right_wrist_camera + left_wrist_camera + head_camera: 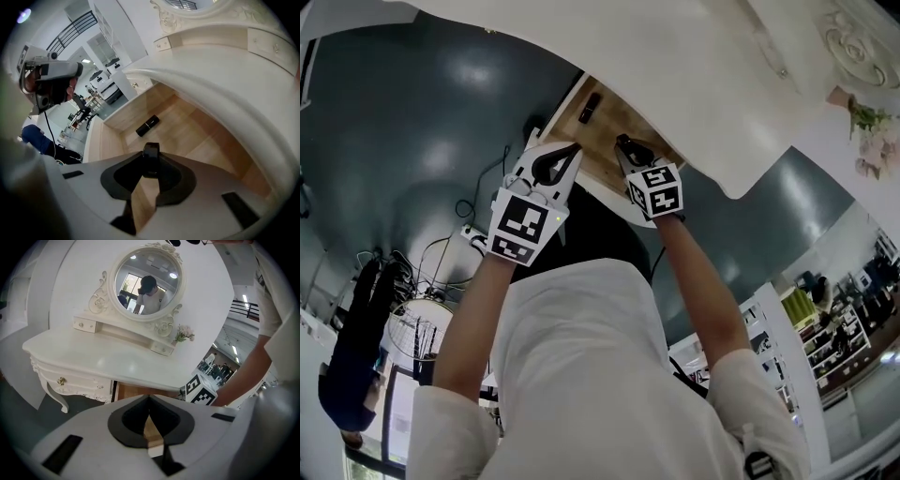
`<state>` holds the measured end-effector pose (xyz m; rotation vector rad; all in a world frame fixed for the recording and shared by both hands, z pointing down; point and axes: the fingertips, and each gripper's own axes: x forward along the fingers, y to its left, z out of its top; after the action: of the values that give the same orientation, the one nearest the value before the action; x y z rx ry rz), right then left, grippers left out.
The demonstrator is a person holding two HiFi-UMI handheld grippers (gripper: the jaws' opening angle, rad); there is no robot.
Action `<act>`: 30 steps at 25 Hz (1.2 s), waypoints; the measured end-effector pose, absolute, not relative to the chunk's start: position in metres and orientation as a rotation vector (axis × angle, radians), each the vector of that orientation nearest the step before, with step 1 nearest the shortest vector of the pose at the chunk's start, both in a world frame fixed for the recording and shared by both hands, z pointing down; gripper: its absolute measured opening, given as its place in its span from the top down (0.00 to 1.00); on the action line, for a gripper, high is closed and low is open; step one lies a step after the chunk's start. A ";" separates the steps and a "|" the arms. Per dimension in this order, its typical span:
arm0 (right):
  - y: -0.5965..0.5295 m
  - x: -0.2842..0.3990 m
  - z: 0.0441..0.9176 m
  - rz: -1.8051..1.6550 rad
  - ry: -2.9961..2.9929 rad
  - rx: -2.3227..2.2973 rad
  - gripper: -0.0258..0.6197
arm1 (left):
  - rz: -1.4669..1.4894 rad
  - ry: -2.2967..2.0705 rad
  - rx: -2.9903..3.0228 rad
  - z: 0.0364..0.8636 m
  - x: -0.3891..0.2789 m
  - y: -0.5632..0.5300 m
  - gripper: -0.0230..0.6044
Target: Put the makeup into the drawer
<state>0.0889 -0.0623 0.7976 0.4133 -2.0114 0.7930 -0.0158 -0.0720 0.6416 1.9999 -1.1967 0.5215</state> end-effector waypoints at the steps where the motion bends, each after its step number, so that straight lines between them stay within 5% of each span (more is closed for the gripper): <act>1: -0.061 0.090 0.804 0.800 -1.992 0.402 0.83 | 0.520 -1.201 1.992 0.644 -0.017 -0.072 0.94; 13: -0.045 0.082 0.841 0.739 -1.939 0.263 0.83 | 0.543 -1.194 1.911 0.664 -0.025 -0.050 0.94; 17: -0.050 0.083 0.840 0.726 -1.924 0.302 0.72 | 0.539 -1.197 1.905 0.665 -0.028 -0.049 0.94; 30: -0.068 0.109 0.814 0.694 -1.917 0.487 0.73 | 0.575 -1.205 1.947 0.646 -0.031 -0.057 0.94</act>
<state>0.1092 -0.0680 0.8140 0.4874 -1.9167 0.6944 -0.0314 -0.0566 0.6455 1.9467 -1.2048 0.5749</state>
